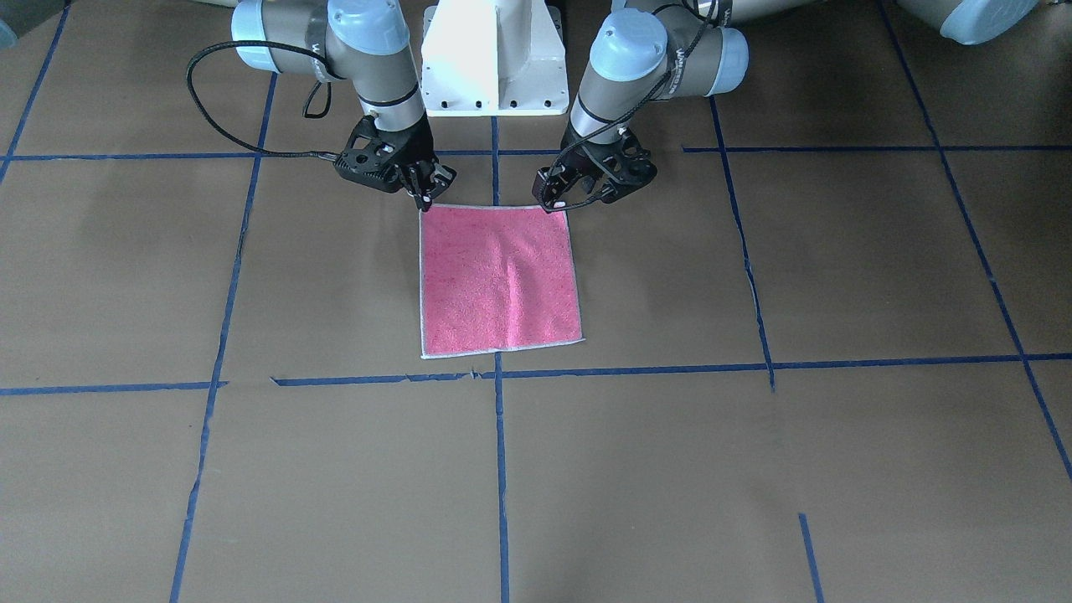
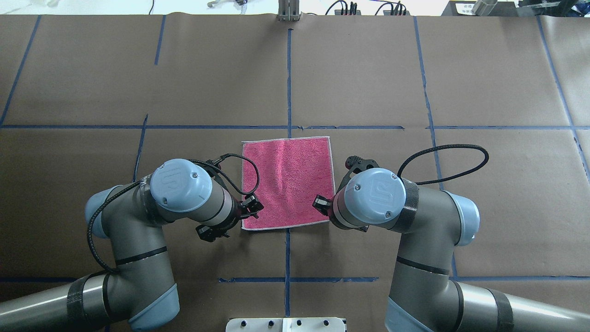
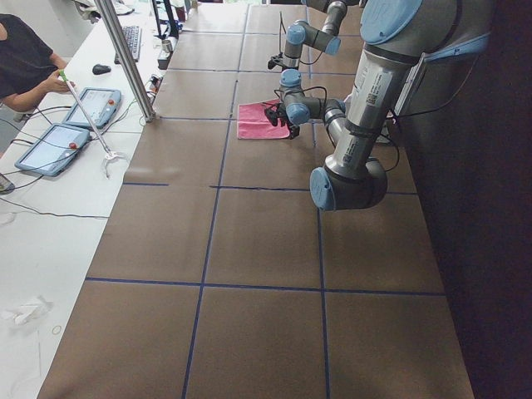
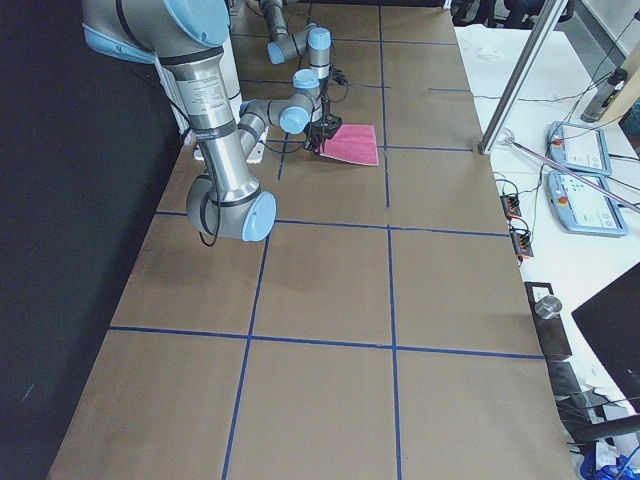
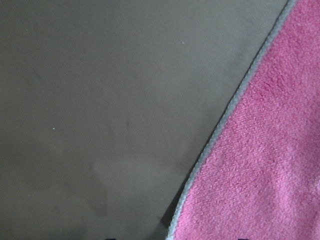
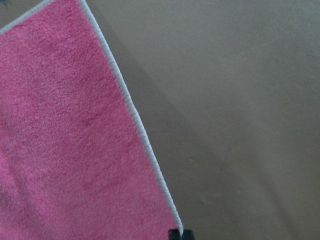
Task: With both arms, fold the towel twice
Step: 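Bring the left gripper to the towel's other near corner, then pinch the near towel corner with the left gripper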
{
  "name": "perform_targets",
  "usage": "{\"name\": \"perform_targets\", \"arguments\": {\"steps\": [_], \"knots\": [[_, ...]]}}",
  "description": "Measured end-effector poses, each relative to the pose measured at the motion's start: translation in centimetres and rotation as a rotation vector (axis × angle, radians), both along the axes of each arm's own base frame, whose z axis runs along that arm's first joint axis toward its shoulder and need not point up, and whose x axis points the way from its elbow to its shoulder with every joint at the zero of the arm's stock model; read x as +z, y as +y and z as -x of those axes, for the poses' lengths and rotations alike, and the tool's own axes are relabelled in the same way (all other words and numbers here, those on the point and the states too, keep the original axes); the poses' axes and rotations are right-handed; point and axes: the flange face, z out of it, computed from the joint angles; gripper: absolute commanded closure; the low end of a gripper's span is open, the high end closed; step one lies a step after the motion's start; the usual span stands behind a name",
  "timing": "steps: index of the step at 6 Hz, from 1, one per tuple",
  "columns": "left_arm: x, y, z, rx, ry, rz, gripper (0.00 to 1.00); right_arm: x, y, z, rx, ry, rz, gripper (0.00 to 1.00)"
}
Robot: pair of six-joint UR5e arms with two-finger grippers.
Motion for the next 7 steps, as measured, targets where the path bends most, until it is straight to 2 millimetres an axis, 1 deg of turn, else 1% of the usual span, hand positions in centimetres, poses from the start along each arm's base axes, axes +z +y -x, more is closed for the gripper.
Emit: {"name": "perform_targets", "arguments": {"steps": [2, 3, 4, 5, 6, 7], "knots": [[0.17, -0.02, -0.59, 0.004, -0.007, 0.002, 0.29, 0.05, -0.01, 0.00, 0.002, 0.001, 0.001, 1.00], [0.33, 0.02, -0.74, 0.006, -0.010, 0.003, 0.32, 0.12, -0.01, -0.01, 0.002, 0.002, 0.002, 1.00], [0.41, 0.20, -0.90, 0.009, -0.011, 0.004, 0.41, 0.16, 0.00, -0.02, 0.002, 0.003, 0.002, 1.00], [0.44, 0.42, -1.03, 0.014, -0.011, 0.004, 0.53, 0.19, 0.00, -0.02, 0.002, 0.003, 0.002, 1.00], [0.44, 0.48, -1.08, 0.016, -0.010, 0.003, 0.61, 0.20, 0.00, -0.03, 0.002, 0.003, 0.002, 1.00], [0.45, 0.55, -1.13, 0.017, -0.010, 0.002, 0.63, 0.20, 0.00, -0.03, 0.002, 0.003, 0.002, 1.00]]}}
